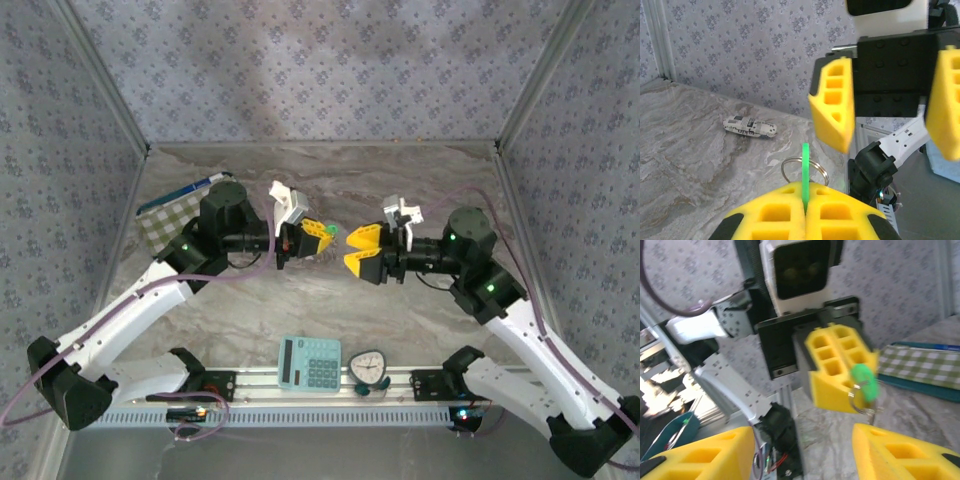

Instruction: Remove the keys from the keyring

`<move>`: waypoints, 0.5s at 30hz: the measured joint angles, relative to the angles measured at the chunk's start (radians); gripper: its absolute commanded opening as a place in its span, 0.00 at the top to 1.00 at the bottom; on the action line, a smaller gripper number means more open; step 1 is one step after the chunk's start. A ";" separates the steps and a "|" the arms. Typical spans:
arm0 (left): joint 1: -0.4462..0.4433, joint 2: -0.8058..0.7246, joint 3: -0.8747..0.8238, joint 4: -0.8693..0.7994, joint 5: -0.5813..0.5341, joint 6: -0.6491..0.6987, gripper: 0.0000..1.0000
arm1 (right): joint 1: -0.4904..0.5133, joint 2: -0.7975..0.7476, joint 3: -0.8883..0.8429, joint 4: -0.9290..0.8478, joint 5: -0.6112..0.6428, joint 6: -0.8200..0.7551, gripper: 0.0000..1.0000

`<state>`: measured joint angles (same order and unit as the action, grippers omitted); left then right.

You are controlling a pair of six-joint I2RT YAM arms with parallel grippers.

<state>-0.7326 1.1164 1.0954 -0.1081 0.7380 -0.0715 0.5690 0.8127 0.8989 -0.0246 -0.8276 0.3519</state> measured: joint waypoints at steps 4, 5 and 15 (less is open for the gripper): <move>0.001 -0.009 0.000 0.011 0.033 -0.001 1.00 | -0.075 -0.004 -0.031 0.066 0.021 0.066 0.68; 0.002 -0.011 0.000 0.017 0.041 -0.002 1.00 | -0.094 0.006 -0.036 0.093 0.020 0.090 0.72; 0.002 -0.017 0.000 0.098 0.139 -0.050 1.00 | -0.071 0.090 -0.055 0.233 -0.052 0.194 0.79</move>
<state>-0.7311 1.0996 1.0954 -0.0097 0.8768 -0.1211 0.4984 0.9024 0.8444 0.2081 -0.8799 0.5461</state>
